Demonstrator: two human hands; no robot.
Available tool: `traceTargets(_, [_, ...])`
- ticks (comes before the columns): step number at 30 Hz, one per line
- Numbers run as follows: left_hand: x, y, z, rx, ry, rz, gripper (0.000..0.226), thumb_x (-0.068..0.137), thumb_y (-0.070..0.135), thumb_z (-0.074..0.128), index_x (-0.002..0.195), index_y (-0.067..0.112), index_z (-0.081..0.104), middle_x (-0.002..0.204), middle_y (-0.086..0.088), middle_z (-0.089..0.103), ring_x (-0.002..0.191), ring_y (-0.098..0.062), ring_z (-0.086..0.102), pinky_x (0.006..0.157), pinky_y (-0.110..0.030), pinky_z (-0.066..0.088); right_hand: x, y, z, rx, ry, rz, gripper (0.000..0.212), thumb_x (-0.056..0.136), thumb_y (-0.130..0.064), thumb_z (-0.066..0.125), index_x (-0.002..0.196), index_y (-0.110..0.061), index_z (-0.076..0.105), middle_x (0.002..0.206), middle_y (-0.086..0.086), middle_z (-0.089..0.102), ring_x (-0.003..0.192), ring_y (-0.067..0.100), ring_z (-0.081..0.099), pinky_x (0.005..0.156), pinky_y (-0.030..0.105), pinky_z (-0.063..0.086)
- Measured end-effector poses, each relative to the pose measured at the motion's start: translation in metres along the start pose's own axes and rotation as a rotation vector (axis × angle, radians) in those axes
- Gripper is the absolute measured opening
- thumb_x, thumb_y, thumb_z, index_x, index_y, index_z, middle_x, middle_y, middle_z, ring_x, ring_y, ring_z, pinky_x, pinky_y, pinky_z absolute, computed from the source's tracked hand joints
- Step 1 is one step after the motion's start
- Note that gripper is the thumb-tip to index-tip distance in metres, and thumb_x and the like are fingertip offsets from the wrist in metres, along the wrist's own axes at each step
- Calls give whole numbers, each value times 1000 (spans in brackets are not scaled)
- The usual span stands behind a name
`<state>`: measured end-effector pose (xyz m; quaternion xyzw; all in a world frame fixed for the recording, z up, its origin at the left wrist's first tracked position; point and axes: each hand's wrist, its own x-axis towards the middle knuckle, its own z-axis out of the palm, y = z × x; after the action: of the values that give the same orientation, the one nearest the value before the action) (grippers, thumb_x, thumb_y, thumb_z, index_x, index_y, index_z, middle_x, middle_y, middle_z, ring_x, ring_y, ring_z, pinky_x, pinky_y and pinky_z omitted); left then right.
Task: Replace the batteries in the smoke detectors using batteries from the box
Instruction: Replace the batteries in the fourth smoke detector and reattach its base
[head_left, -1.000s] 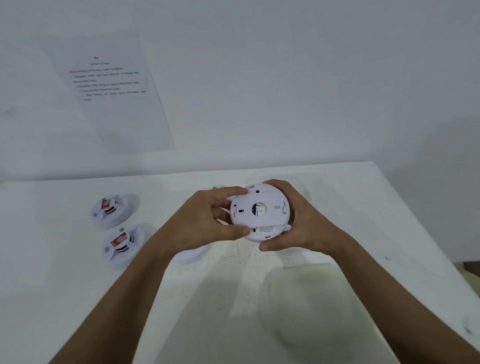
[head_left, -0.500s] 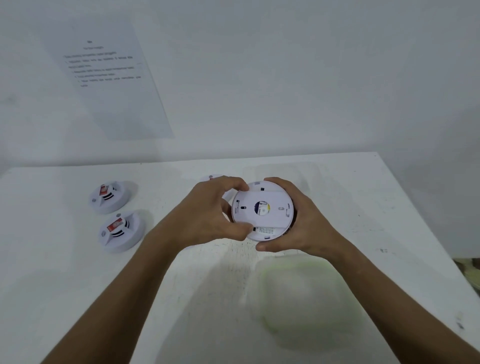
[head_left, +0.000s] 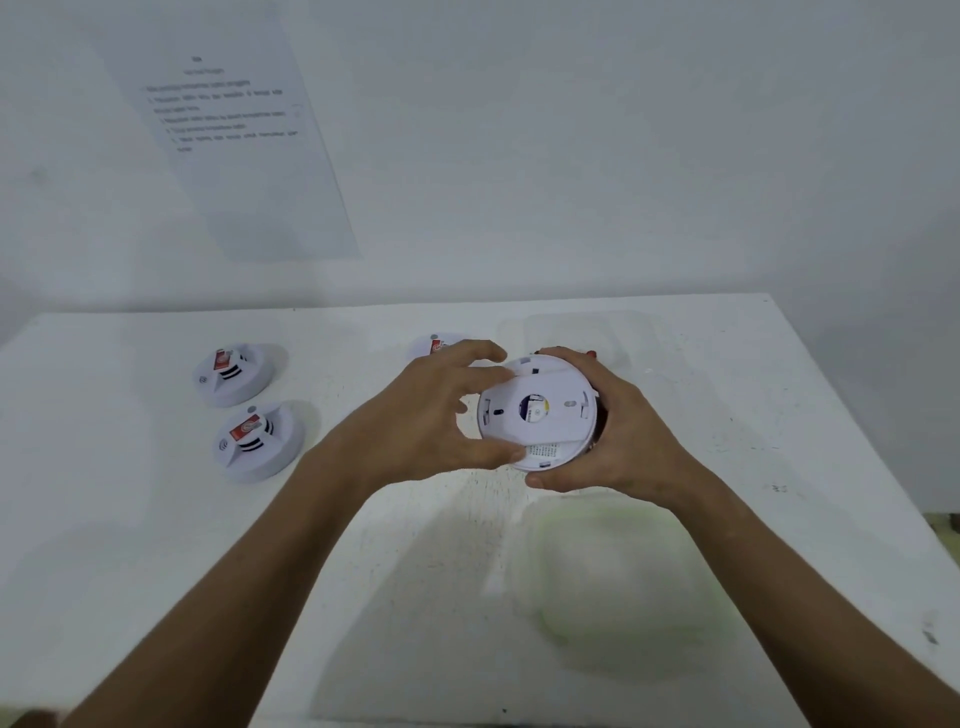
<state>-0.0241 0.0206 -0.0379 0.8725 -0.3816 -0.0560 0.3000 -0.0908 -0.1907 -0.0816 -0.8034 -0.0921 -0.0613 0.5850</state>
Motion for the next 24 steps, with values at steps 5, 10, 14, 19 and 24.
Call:
traceTargets(5, [-3,2,0,20,48,39,57,50,50,79,97,22,62,109,12,49,104,-17,53,84,-36,53,-4,-1,5,2,-49,0,95,50,-8,95,135,-17,52,124,-4,65,116,14,62,95,26,53])
traceTargets(10, [-13,0,-2,-153,255,74,56,52,39,81,98,12,64,105,1,56,97,-15,60,79,-37,57,-8,4,-2,8,-42,40,98,51,-2,96,136,-20,51,121,-7,67,114,13,64,89,23,53])
traceTargets(14, [-30,-23,7,-64,329,-177,52,54,51,80,94,24,61,101,11,54,90,-1,59,66,-14,52,-22,10,-18,38,-11,73,101,51,4,94,138,-22,49,126,-14,63,119,6,60,91,19,52])
traceTargets(19, [-71,-48,58,-2,136,-379,54,54,50,81,95,23,58,98,11,53,85,0,53,66,-12,41,-41,17,-33,48,-33,121,101,52,-4,90,141,-21,44,130,-11,60,123,11,57,92,22,53])
traceTargets(24, [-78,-58,85,37,49,-419,48,58,46,80,78,8,58,81,1,52,78,-6,44,64,-23,38,-44,18,-31,28,-84,131,101,52,-7,90,140,-21,43,131,-8,57,124,10,55,91,21,53])
